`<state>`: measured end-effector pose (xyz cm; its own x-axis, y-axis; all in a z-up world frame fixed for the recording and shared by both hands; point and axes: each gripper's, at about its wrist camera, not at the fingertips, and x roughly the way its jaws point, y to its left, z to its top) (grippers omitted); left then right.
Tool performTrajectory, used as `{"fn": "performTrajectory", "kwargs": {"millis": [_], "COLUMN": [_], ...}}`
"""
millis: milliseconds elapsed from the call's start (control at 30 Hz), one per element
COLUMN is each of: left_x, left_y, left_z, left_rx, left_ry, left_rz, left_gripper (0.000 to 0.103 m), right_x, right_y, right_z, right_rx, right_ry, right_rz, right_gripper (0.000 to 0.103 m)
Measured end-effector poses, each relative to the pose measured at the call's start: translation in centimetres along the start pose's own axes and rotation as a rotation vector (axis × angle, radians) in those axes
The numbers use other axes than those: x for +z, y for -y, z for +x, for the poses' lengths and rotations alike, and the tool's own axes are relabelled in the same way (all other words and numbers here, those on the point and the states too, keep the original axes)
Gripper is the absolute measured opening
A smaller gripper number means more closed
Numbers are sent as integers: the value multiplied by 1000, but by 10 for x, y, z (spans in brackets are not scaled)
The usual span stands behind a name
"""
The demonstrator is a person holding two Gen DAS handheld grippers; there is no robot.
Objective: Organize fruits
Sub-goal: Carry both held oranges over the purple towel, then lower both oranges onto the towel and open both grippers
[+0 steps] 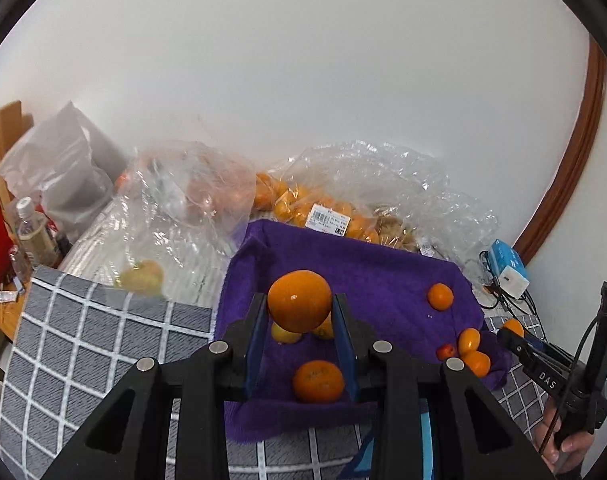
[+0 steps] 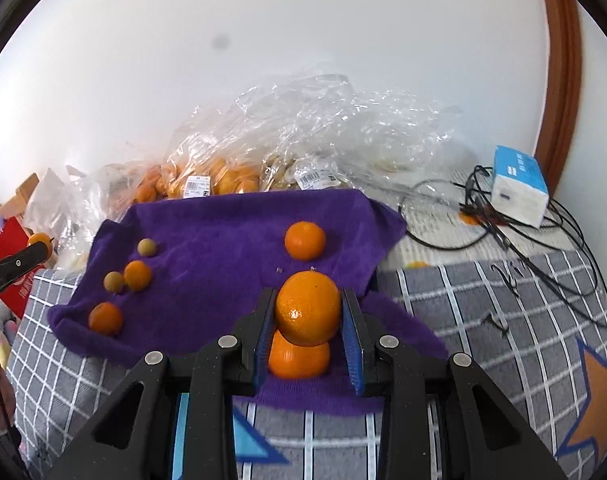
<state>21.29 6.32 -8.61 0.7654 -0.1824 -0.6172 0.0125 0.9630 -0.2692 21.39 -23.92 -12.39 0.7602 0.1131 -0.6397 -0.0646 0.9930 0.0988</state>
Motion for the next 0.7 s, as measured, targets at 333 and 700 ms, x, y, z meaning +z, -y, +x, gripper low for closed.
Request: {"fn": "performTrajectory", "kwargs": {"millis": [333, 700], "left_x": [-2, -18], "left_y": [3, 12], "left_z": [51, 76], "left_rx": [12, 5], "left_ry": [-125, -214], "left_rz": [11, 61], "left_gripper": [31, 31], "right_x": [18, 11], "right_y": [-4, -27], "right_z": [53, 83], "right_rx": [29, -13], "right_ry": [-69, -104], "right_rz": [-18, -131], "right_gripper": [32, 33]}}
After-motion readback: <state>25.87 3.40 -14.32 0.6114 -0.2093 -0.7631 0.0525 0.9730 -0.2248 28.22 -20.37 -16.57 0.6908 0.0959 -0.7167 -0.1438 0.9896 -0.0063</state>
